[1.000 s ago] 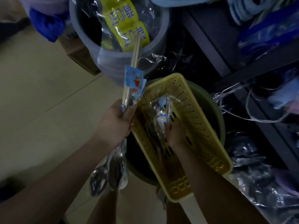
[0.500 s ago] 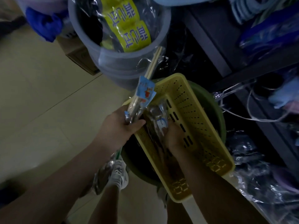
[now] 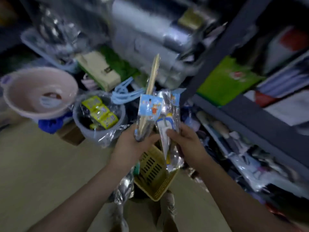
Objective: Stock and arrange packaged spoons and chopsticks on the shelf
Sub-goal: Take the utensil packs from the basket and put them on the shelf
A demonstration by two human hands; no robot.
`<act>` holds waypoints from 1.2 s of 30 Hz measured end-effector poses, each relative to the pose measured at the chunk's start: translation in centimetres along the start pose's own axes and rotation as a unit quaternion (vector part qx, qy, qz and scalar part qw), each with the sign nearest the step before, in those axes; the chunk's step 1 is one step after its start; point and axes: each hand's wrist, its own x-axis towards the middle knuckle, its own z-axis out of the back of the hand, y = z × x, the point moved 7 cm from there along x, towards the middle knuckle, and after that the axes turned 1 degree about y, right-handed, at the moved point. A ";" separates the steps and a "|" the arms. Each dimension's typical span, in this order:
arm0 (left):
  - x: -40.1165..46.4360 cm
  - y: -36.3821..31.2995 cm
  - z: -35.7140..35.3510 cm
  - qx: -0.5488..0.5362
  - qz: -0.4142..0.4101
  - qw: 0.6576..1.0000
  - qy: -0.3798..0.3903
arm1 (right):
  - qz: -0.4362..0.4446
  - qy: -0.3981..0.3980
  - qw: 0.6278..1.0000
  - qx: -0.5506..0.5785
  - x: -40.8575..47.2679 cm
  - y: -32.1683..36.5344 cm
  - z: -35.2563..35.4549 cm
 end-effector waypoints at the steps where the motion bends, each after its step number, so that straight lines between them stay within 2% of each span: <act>1: -0.4 -2.6 -0.7 0.000 -0.022 1.000 0.014 | 0.020 -0.015 1.000 0.008 -1.3 2.1 0.9; 4: -1.6 -9.3 -3.3 0.014 -0.076 0.995 0.065 | 0.084 -0.054 0.995 0.013 -5.9 8.0 3.1; 7: -3.2 -15.5 -7.0 0.058 -0.160 0.979 0.114 | 0.128 -0.105 0.986 -0.029 -10.3 11.3 5.9; 12: -6.1 -23.3 -14.7 0.146 -0.273 0.931 0.195 | 0.164 -0.163 0.972 -0.033 -16.9 15.3 12.7; 15: -6.8 -26.9 -19.2 0.150 -0.319 0.918 0.184 | 0.167 -0.213 0.961 -0.062 -19.2 15.9 17.7; 17: -7.1 -29.3 -22.2 0.163 -0.352 0.907 0.161 | 0.161 -0.285 0.944 -0.037 -20.4 16.0 22.2; 19: -7.1 -31.4 -25.4 0.168 -0.354 0.906 0.160 | 0.159 -0.350 0.923 0.015 -22.0 16.7 27.4; 22: -7.1 -34.0 -30.3 0.153 -0.329 0.914 0.179 | 0.147 -0.387 0.910 -0.022 -24.1 19.3 35.1; 27: -6.8 -37.6 -38.0 0.167 -0.311 0.914 0.199 | 0.081 -0.471 0.858 -0.189 -24.8 21.1 48.9; 31: -6.5 -39.7 -42.4 0.191 -0.297 0.914 0.197 | -0.033 -0.450 0.820 -0.352 -22.2 19.6 55.4; 33: -6.7 -40.8 -43.5 0.256 -0.331 0.894 0.159 | -0.043 -0.432 0.807 -0.401 -20.7 18.9 56.9; 36: -6.8 -42.0 -44.8 0.406 -0.405 0.815 0.083 | 0.010 -0.436 0.794 -0.424 -20.0 19.6 57.5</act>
